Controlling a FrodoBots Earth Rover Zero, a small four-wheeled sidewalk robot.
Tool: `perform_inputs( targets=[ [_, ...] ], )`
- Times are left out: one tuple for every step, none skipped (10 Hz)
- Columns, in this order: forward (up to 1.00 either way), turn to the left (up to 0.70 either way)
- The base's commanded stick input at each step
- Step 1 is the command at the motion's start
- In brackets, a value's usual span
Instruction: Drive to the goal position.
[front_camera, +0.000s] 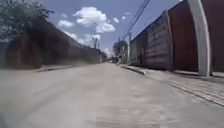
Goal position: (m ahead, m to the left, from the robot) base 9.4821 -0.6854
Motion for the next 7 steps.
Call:
perform_inputs(
  targets=[
    [0.85, -0.34],
    [0.85, -0.34],
    [0.85, -0.34],
    [0.85, -0.34],
    [0.85, 0.0],
    [0.85, 0.0],
    [0.85, 0.0]
  ],
)
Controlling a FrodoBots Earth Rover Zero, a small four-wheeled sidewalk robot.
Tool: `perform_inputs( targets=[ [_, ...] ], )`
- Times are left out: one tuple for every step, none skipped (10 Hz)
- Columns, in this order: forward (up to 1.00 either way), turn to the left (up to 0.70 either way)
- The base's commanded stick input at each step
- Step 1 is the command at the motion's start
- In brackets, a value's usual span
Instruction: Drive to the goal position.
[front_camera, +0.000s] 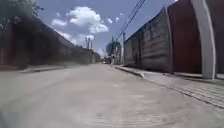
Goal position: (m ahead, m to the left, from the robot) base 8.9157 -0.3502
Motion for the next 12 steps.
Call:
perform_inputs(
  targets=[
    [0.85, 0.0],
    [0.85, 0.0],
    [0.85, 0.0],
    [0.85, 0.0],
    [0.85, 0.0],
    [0.85, 0.0],
    [0.85, 0.0],
    [0.85, 0.0],
    [0.85, 0.0],
    [0.85, 0.0],
    [0.85, 0.0],
    [0.85, 0.0]
  ],
)
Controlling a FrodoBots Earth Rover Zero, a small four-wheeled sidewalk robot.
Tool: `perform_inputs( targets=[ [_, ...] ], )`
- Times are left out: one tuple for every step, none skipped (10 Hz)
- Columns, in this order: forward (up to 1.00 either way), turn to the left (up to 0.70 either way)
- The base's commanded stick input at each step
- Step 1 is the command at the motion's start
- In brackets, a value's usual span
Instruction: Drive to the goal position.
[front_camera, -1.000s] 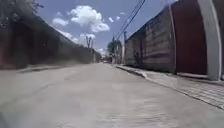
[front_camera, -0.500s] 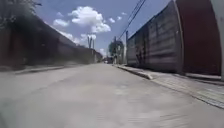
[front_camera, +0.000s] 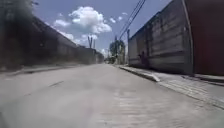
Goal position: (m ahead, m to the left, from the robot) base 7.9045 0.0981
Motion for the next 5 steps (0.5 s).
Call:
perform_inputs(
  targets=[
    [0.85, 0.0],
    [0.85, 0.0],
    [0.85, 0.0],
    [0.85, 0.0],
    [0.85, 0.0]
  ],
)
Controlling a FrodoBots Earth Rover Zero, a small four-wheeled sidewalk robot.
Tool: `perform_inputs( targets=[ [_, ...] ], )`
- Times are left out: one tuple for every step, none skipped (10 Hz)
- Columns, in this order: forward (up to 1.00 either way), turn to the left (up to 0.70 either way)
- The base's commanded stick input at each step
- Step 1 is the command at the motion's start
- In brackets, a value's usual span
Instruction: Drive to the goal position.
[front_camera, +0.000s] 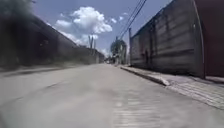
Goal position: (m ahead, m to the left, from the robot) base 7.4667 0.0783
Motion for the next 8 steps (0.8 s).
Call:
perform_inputs(
  targets=[
    [0.85, 0.0],
    [0.85, 0.0],
    [0.85, 0.0],
    [0.85, 0.0],
    [0.85, 0.0],
    [0.85, 0.0],
    [0.85, 0.0],
    [0.85, 0.0]
  ],
)
